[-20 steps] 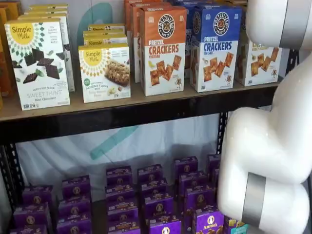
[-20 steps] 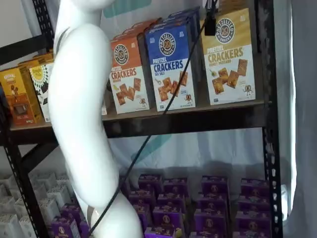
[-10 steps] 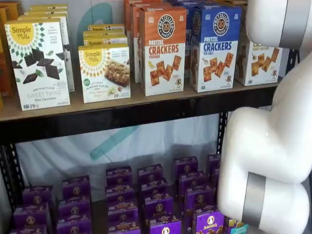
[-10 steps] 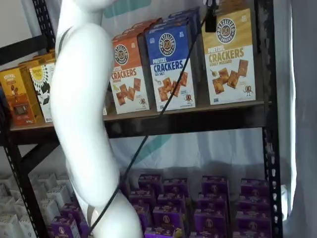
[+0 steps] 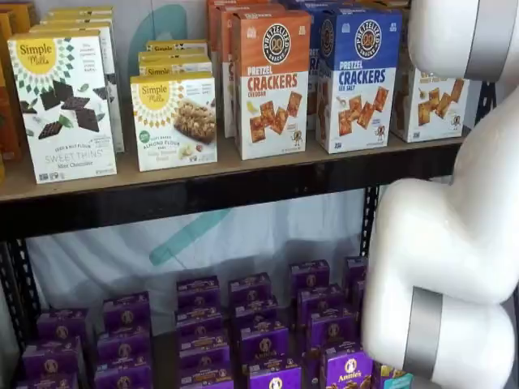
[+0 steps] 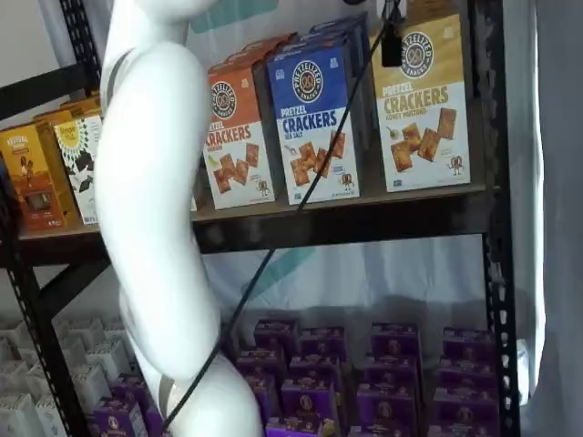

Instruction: Retrieve the yellow and white box located on the top shelf, the sixth one from the left

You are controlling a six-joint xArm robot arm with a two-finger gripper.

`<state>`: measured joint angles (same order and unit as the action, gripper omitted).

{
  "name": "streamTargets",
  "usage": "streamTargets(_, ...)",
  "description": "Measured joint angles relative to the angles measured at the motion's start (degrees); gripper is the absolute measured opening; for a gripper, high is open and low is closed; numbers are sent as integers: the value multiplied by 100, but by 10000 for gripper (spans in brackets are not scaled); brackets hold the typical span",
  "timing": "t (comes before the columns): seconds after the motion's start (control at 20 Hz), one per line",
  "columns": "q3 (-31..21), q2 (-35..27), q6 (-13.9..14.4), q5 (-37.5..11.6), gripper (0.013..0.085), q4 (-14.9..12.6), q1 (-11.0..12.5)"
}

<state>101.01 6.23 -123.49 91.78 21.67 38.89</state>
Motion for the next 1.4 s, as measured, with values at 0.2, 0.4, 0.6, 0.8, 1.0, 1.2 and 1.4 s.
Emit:
streamTargets(0.2, 332, -165, 75, 363, 850, -96, -9)
streamTargets(0.4, 624, -293, 101, 637, 850, -355, -69)
streamTargets(0.6, 716, -331, 97, 720, 850, -522, -115)
streamTargets(0.8, 825, -376, 110, 836, 850, -803, -220)
streamTargets(1.0, 700, -286, 125, 791, 850, -1072, -344)
streamTargets(1.2, 655, -255, 154, 815, 850, -1146, -395)
streamTargets(1.4, 694, -278, 167, 880, 850, -1182, -411)
